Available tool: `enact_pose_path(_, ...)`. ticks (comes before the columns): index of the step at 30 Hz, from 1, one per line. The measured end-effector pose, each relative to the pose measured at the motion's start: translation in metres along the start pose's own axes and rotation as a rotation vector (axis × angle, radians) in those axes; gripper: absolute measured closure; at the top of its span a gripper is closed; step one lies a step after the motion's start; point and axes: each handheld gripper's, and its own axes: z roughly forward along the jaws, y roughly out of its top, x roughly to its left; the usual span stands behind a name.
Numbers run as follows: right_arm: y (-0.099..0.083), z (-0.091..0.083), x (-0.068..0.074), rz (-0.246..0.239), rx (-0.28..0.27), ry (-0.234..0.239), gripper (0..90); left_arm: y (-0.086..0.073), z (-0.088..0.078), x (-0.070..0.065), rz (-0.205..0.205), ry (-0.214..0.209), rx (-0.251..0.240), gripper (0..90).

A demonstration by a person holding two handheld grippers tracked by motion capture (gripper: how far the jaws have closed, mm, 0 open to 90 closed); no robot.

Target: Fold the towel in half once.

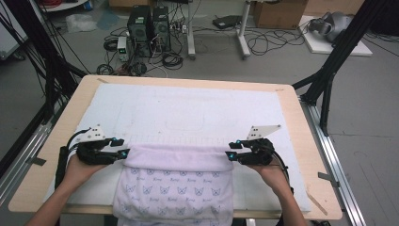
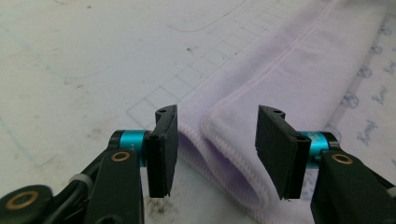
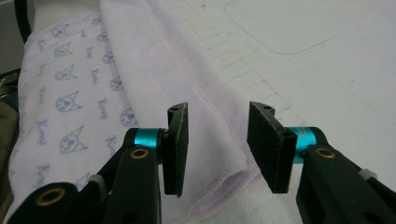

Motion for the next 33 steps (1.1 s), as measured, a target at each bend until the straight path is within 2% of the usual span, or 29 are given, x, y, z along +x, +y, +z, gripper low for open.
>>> enact_pose_path(2,-0.001,0.008,-0.001,-0.002,0.03,0.01,56.1,0.0,0.009,0.0,-0.001,-0.023,0.026,50.2)
enact_pose_path(4,-0.005,0.014,-0.002,0.003,0.047,0.013,56.1,-0.001,0.016,0.0,0.005,-0.031,0.055,56.3)
enact_pose_path(5,-0.007,0.017,-0.003,0.005,0.059,0.014,56.6,-0.002,0.018,-0.001,0.016,-0.038,0.065,60.5)
enact_pose_path(7,-0.011,0.021,-0.004,0.015,0.103,0.005,57.5,-0.004,0.019,-0.004,0.039,-0.047,0.072,74.8)
enact_pose_path(9,-0.014,0.024,-0.005,0.029,0.137,0.002,64.0,-0.006,0.019,-0.006,0.05,-0.051,0.079,82.7)
enact_pose_path(11,-0.014,0.026,-0.005,0.023,0.155,0.019,76.2,-0.006,0.018,-0.007,0.05,-0.052,0.073,84.8)
enact_pose_path(12,-0.013,0.026,-0.004,0.015,0.153,0.04,82.2,-0.006,0.016,-0.008,0.05,-0.046,0.068,85.0)
enact_pose_path(13,-0.012,0.025,-0.003,0.002,0.142,0.05,83.7,-0.006,0.014,-0.008,0.051,-0.042,0.06,85.1)
enact_pose_path(16,-0.008,0.02,0.002,-0.015,0.114,0.032,84.1,-0.002,0.007,-0.011,0.054,-0.036,0.034,85.1)
enact_pose_path(20,-0.004,0.008,0.009,-0.025,0.054,0.035,84.6,0.001,-0.006,-0.014,0.063,-0.032,-0.007,85.2)
enact_pose_path(24,-0.003,-0.01,0.026,-0.061,-0.026,0.05,84.5,-0.003,-0.024,-0.026,0.076,-0.038,-0.039,85.1)
enact_pose_path(26,-0.006,-0.018,0.038,-0.073,-0.045,0.054,84.4,-0.009,-0.033,-0.036,0.085,-0.029,-0.039,84.8)
enact_pose_path(30,-0.017,-0.026,0.063,-0.107,-0.028,0.081,81.8,-0.02,-0.051,-0.056,0.1,-0.045,-0.035,82.5)
enact_pose_path(33,-0.025,-0.035,0.074,-0.119,-0.026,0.107,73.3,-0.027,-0.06,-0.065,0.106,-0.055,-0.025,69.9)
